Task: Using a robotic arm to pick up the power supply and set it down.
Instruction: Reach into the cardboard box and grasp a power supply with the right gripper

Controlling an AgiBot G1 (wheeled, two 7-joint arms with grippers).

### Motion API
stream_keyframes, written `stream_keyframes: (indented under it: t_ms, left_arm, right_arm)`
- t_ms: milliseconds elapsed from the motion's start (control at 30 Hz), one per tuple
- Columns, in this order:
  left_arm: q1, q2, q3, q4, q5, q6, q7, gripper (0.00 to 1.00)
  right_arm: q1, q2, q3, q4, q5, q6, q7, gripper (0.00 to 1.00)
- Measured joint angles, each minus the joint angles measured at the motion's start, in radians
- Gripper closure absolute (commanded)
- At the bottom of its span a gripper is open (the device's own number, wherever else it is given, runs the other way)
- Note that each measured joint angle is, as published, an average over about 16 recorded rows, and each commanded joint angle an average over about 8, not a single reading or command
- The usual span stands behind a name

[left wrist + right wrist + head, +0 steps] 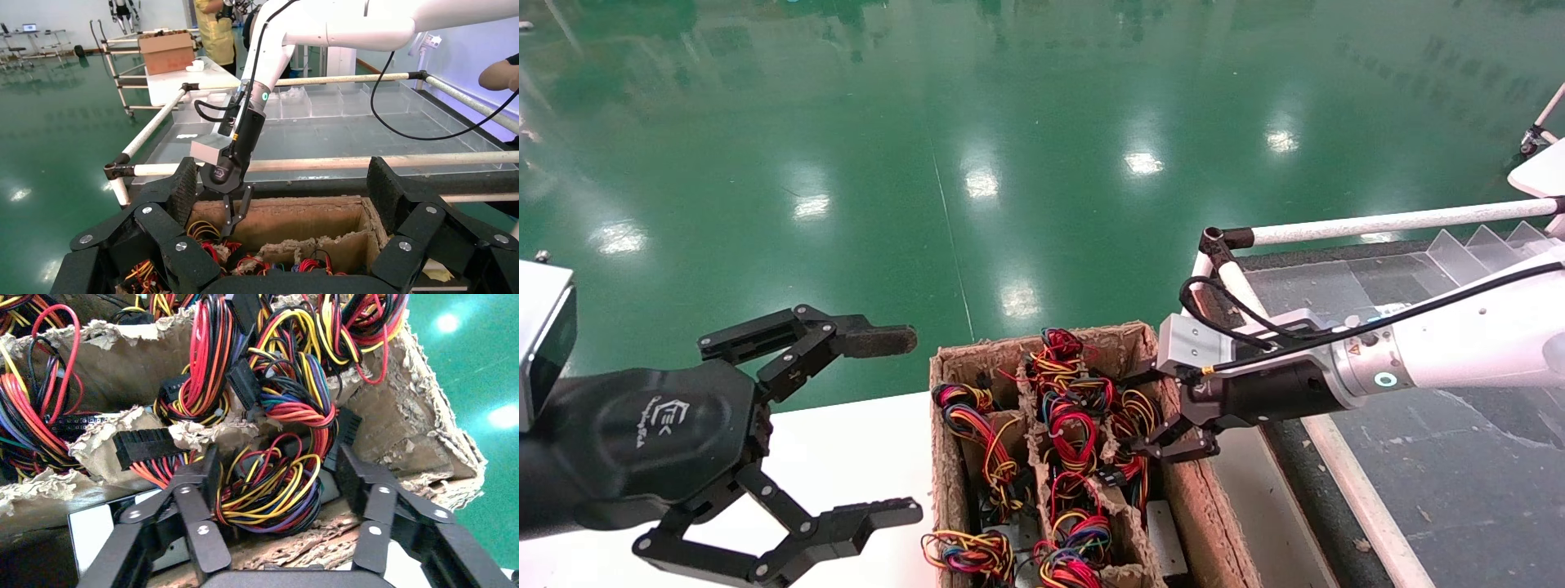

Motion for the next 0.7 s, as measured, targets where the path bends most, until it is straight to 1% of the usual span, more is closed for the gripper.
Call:
stream_keyframes:
  t_ms: [700]
  left_arm:
    - [0.000, 0.000, 0.000, 0.000, 0.000, 0.000, 0.000, 0.00]
  right_arm:
    - [0.040, -0.023, -0.017, -0.087, -0.025, -0.021, -0.068, 1.00]
